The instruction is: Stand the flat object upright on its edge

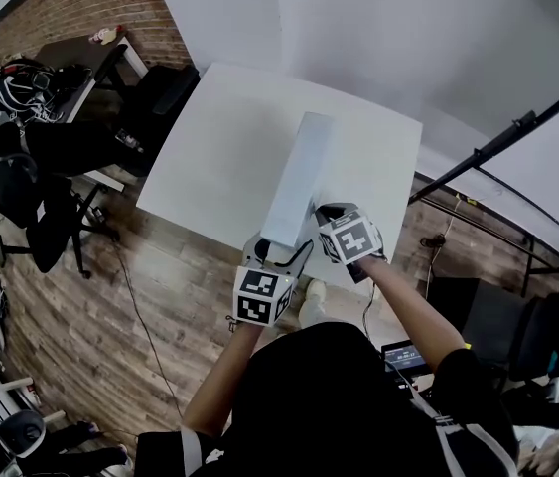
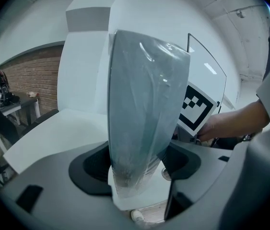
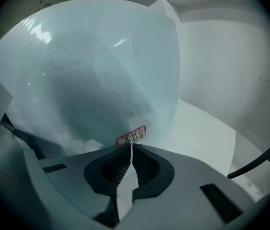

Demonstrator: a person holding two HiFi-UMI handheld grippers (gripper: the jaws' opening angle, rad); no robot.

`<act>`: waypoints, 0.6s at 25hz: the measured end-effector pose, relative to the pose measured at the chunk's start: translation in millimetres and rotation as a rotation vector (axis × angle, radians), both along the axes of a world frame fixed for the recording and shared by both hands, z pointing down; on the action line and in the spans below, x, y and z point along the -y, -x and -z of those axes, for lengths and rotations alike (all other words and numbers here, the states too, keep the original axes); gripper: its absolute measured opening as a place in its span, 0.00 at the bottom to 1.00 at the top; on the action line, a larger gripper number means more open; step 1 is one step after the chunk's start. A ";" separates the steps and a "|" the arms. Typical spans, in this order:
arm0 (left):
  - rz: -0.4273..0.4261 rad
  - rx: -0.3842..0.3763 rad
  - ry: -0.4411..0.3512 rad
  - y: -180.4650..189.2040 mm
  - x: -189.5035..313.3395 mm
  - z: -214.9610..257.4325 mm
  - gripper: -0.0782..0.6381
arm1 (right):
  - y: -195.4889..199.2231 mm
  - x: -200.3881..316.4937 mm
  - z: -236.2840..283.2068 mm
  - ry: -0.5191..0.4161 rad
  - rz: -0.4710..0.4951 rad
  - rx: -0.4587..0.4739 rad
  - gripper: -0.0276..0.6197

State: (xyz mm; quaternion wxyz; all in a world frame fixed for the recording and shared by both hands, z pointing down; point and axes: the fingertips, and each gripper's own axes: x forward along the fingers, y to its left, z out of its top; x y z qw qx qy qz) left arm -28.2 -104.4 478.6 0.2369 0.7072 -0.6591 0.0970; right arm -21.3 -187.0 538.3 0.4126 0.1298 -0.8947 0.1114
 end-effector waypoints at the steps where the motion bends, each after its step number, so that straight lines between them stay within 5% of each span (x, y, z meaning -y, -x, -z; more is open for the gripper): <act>1: -0.001 0.002 0.001 1.4 4.1 0.1 0.54 | 1.2 3.3 0.0 0.002 0.000 0.002 0.12; 15: -0.001 0.014 0.007 -4.1 60.9 -1.7 0.55 | -2.5 52.7 -2.5 -0.004 -0.008 0.014 0.12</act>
